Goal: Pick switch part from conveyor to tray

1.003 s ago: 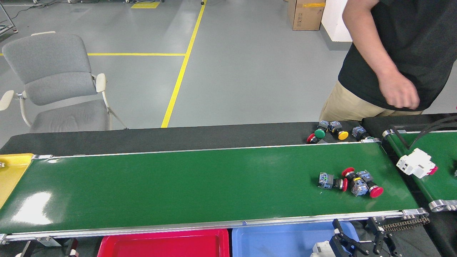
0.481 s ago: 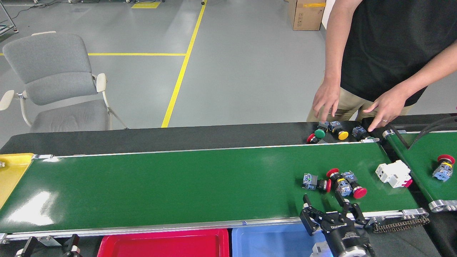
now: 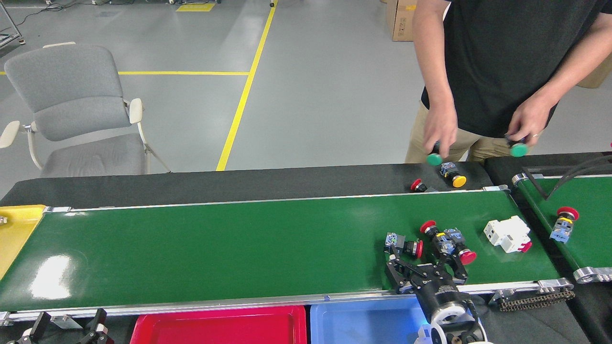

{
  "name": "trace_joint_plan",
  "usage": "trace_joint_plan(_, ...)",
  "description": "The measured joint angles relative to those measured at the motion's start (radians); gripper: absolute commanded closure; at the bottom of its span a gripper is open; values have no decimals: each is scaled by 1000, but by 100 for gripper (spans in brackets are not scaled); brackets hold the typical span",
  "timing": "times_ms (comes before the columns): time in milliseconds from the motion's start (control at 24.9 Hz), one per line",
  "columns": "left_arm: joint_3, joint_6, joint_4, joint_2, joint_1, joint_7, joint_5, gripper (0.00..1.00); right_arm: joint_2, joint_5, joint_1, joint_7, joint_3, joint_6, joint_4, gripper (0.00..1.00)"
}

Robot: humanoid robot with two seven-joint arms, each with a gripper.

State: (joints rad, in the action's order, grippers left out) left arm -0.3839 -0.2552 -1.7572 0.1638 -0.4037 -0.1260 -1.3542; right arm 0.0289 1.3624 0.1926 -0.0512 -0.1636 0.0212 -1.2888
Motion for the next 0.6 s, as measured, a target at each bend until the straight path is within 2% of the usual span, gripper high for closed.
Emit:
trace_joint_plan(80, 0, 0, 1, 0, 0, 0, 0, 0, 3, 14, 24, -2, -48, -42, 17, 38)
trace_joint_plan(120, 0, 0, 1, 0, 0, 1, 0, 0, 2, 16, 35, -3, -75, -58, 22, 54)
trace_joint_plan(201, 0, 0, 1, 0, 0, 1, 0, 0, 0, 19, 49, -5, -120, -78, 32, 71)
trace_joint_plan(441, 0, 0, 0, -1, -3, 3, 0, 0, -12, 22, 49, -6, -172, -90, 38, 72)
trace_joint_plan(602, 0, 0, -2, -7, -7, 4, 0, 0, -13, 22, 50, -8, -184, -94, 35, 84)
